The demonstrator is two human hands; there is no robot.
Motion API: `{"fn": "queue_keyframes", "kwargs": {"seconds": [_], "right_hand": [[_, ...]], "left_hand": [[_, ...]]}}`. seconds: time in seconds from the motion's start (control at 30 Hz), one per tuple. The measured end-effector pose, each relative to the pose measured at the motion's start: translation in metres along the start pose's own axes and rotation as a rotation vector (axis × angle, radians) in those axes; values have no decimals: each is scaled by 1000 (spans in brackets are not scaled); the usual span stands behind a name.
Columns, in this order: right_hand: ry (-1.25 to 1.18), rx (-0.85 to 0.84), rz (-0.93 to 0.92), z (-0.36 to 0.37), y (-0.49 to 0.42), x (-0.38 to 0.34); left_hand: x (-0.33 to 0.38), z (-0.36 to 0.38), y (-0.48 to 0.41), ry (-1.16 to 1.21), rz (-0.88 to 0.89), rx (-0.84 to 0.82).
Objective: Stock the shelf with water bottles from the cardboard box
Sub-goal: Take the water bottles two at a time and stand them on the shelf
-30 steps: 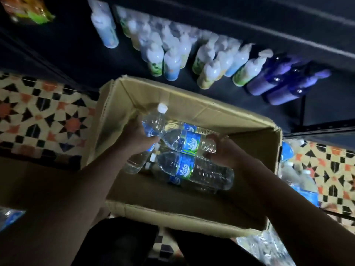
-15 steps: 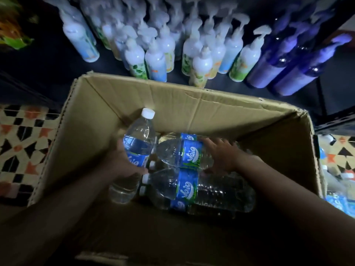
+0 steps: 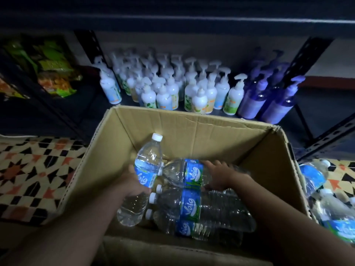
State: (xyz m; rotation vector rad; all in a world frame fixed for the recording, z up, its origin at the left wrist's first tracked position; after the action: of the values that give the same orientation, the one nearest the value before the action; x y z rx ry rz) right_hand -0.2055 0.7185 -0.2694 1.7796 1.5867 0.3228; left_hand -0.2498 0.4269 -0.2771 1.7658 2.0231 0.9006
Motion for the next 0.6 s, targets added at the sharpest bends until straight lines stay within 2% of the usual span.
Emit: {"fn": "queue_keyframes", "kwargs": {"seconds": [0.27,0.43,0.6], "right_hand": [[14,-34,-39,-4,-12,-2],[-36,-139,-28,-11,-24,-5],[-85,-117,-105,-18,-29,-10]], "left_hand": [[-6,3,-8,139,46,-49],[-7,5,-15,222,77,-6],[-7,4,-21,260,59,51]]}}
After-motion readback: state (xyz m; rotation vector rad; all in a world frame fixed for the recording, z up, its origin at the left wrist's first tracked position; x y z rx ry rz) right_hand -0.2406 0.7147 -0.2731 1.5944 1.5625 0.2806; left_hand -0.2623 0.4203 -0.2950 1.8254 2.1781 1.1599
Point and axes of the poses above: each hand's wrist, its own y-axis away from the middle knuckle, its own z-axis out of the palm, x = y × z, the point moved 4 cm from there along -y, towards the middle knuckle, and after that the axes turned 11 degrees about -y, right-handed, at the moved point
